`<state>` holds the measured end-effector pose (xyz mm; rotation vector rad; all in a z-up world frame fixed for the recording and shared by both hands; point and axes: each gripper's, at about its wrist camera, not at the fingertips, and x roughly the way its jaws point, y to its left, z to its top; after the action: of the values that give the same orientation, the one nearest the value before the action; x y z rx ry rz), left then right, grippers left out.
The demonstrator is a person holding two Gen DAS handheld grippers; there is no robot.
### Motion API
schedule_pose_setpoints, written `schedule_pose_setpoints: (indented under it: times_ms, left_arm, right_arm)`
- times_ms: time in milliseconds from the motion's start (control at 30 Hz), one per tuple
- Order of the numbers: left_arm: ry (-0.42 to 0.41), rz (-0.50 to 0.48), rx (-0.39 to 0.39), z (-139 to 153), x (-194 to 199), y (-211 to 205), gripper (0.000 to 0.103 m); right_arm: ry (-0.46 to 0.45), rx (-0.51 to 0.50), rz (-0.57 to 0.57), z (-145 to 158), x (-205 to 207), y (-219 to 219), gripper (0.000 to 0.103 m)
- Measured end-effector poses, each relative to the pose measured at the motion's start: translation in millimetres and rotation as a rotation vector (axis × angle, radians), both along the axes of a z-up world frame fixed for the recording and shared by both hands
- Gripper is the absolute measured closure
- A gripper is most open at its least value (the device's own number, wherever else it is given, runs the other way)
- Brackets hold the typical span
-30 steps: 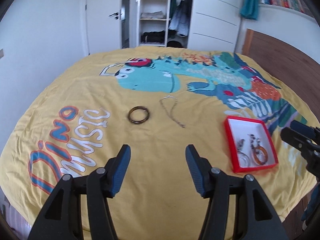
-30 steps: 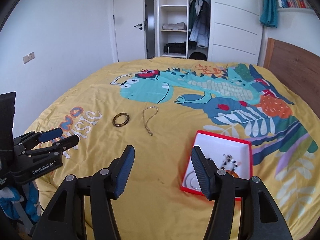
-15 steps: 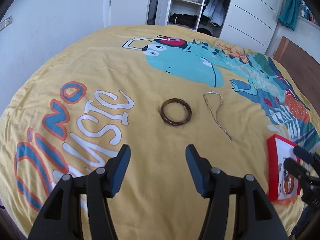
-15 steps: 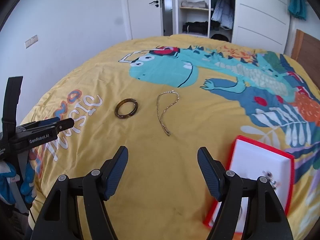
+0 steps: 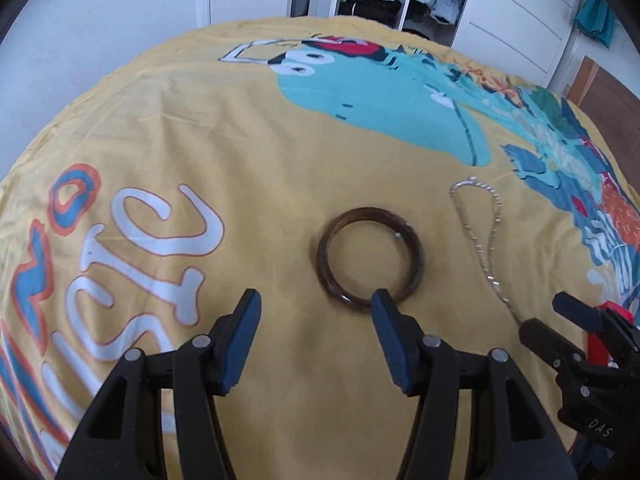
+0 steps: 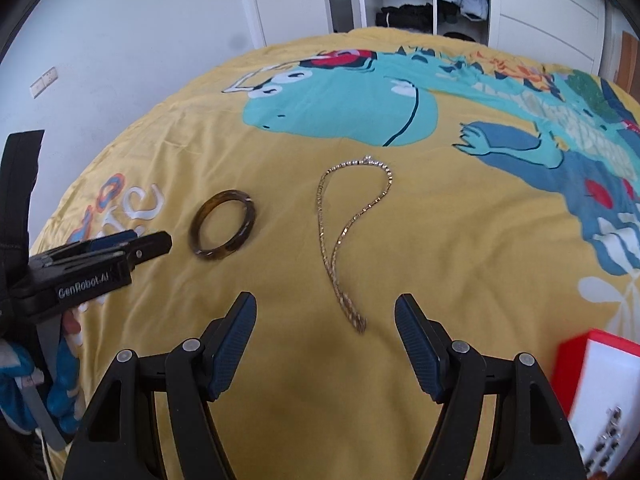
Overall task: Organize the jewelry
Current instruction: 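Grasp the dark tortoiseshell bangle with the left tool while the right tool grasps the silver chain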
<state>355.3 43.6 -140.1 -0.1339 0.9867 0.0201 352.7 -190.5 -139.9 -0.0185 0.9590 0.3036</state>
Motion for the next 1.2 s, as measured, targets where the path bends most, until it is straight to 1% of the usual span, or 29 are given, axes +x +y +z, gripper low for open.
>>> schedule_pose_setpoints:
  times_ms: [100, 200, 367, 433, 500, 533, 567, 600, 633, 667, 700, 733, 767, 867, 1033, 1133, 1200]
  left_arm:
    - [0.016, 0.014, 0.006, -16, 14, 4, 0.048]
    - [0.020, 0.011, 0.015, -25, 24, 4, 0.048]
    - [0.017, 0.010, 0.016, -36, 36, 3, 0.048]
    - [0.013, 0.009, 0.024, -36, 41, 1, 0.048]
    - [0.007, 0.000, 0.047, -36, 43, -3, 0.049]
    - [0.003, -0.005, 0.057, -35, 44, -6, 0.052]
    - [-0.004, -0.018, 0.068, -35, 42, -9, 0.061]
    - [-0.012, -0.035, 0.085, -34, 40, -14, 0.069]
    - [-0.018, -0.050, 0.104, -33, 40, -19, 0.073]
    - [-0.021, -0.063, 0.120, -32, 38, -24, 0.082]
    - [-0.023, -0.070, 0.131, -31, 36, -27, 0.090]
    - [-0.021, -0.074, 0.128, -30, 34, -29, 0.092]
    - [-0.018, -0.071, 0.125, -29, 32, -30, 0.094]
    - [-0.012, -0.060, 0.105, -23, 20, -31, 0.095]
    - [-0.023, -0.065, 0.092, -4, -9, -40, 0.095]
    - [-0.038, -0.077, 0.096, 13, -27, -49, 0.095]
    - [-0.051, -0.085, 0.100, 26, -38, -55, 0.095]
  right_arm:
    - [0.017, 0.003, -0.022, -18, 24, 2, 0.032]
    - [0.038, 0.011, -0.041, -34, 43, 3, 0.033]
    - [-0.001, -0.024, -0.043, -42, 60, 13, 0.036]
    - [-0.012, -0.037, -0.049, -43, 67, 15, 0.041]
    - [-0.020, -0.045, -0.049, -43, 73, 17, 0.052]
    - [-0.023, -0.043, -0.045, -42, 74, 17, 0.055]
    - [-0.022, -0.039, -0.045, -43, 76, 17, 0.063]
    - [-0.020, -0.032, -0.045, -42, 74, 15, 0.071]
    - [-0.015, -0.021, -0.045, -42, 72, 13, 0.076]
    - [-0.009, -0.013, -0.044, -42, 71, 11, 0.084]
    - [0.000, -0.003, -0.041, -42, 70, 11, 0.090]
    - [0.009, 0.009, -0.040, -41, 67, 8, 0.093]
    - [0.017, 0.020, -0.039, -40, 63, 7, 0.097]
    - [0.040, 0.064, -0.031, -36, 45, 1, 0.098]
    - [0.027, 0.112, -0.022, -16, 5, -6, 0.098]
    - [-0.004, 0.135, -0.020, 7, -20, -10, 0.098]
    - [-0.033, 0.151, -0.024, 28, -37, -15, 0.098]
